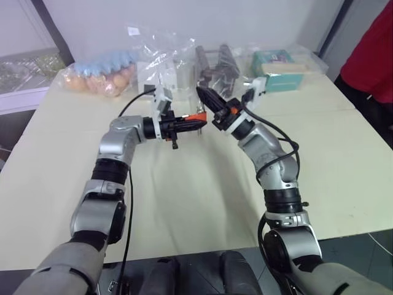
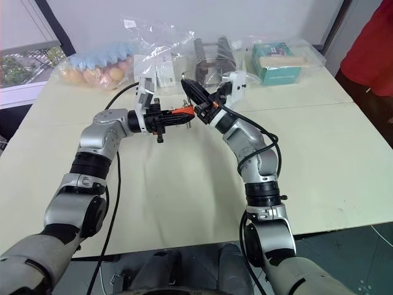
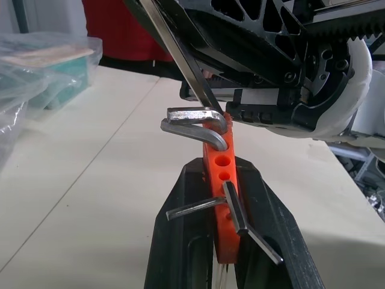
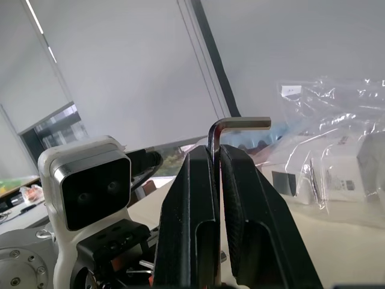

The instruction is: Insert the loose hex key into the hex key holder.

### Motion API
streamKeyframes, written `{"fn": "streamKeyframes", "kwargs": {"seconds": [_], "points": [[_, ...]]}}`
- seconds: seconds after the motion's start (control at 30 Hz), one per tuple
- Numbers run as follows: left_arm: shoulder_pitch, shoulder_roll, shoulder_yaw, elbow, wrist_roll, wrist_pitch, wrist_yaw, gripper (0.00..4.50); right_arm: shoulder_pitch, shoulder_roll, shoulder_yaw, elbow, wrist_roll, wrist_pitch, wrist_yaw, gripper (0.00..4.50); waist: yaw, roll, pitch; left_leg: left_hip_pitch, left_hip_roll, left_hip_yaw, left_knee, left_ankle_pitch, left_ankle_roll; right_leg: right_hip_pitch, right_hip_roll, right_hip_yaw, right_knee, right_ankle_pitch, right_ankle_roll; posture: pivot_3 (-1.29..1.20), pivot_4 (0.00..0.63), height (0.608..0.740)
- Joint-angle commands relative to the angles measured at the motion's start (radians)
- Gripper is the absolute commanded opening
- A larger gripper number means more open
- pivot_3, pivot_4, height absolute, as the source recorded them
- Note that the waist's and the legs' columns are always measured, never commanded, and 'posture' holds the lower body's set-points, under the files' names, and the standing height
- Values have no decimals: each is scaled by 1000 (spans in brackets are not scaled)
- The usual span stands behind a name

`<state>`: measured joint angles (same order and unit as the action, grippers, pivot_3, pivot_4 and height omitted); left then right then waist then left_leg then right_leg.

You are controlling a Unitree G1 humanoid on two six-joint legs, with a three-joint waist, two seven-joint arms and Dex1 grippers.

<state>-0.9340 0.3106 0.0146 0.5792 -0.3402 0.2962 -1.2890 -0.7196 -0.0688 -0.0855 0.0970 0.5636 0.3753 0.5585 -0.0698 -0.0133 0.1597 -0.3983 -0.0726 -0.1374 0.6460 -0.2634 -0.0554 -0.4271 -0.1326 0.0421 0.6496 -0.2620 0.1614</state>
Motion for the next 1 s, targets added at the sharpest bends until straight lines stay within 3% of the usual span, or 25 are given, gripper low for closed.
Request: {"fn": "streamKeyframes", "kwargs": {"seconds": [0.03, 0.53, 1.0], "points": [[-4, 1, 19, -67, -47, -8, -18, 0, -15, -9, -25, 16, -6, -23, -15, 60, 0, 0, 0, 0, 0, 0, 0, 0, 0, 0, 0, 0, 0, 0, 0, 0, 150, 740], [-67, -15, 71, -33, -119, 63, 36, 0, 30, -34, 12, -37, -16, -45, 20, 60, 0, 0, 0, 0, 0, 0, 0, 0, 0, 0, 0, 0, 0, 0, 0, 0, 150, 740], [-105, 18, 46, 26, -66, -34, -4, 0, 83, -138, 81, -93, -74, -50, 111, 60, 1, 0, 0, 0, 0, 2, 0, 0, 0, 0, 0, 0, 0, 0, 0, 0, 150, 740]]}}
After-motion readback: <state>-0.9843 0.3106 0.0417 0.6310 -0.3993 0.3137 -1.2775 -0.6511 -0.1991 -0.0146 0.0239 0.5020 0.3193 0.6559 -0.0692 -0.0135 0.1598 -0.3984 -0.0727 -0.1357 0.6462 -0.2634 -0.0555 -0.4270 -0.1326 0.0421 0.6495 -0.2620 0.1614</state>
